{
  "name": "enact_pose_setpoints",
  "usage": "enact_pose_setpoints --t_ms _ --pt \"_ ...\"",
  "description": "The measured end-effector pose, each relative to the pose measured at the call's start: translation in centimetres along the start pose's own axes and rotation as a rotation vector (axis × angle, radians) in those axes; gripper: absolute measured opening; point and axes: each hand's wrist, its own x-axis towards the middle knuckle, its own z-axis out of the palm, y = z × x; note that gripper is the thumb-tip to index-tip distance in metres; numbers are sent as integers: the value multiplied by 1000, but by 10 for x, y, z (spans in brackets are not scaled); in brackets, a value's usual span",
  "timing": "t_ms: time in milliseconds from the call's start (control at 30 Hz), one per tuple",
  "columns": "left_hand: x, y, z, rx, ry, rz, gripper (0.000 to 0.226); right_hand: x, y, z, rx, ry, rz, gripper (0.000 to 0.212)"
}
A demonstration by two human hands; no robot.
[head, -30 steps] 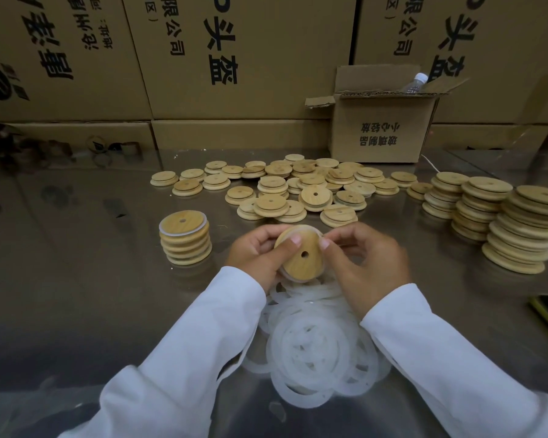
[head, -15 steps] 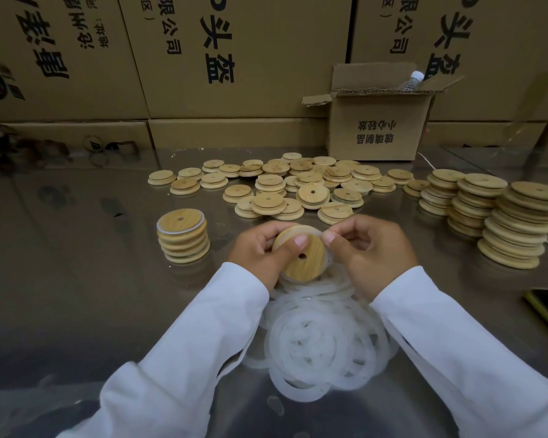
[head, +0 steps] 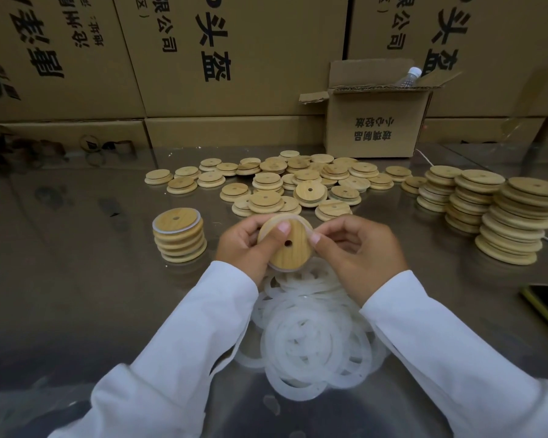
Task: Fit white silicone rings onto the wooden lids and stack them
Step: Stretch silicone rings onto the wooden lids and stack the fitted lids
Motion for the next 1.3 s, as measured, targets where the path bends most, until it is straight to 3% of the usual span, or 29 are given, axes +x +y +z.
enact_pose_setpoints --t_ms 533,733,933,1300 --pt "1 0 1 80 -70 75 11 2 -4 1 -5 69 93 14" --pt "0 0 0 66 -45 87 13 -1 -6 1 -93 42 61 10" --pt "2 -1 -2 63 -19 90 10 -2 -7 1 43 -29 84 19" --pt "1 2 -2 98 -12 72 12 -3 -9 0 58 -61 98 25"
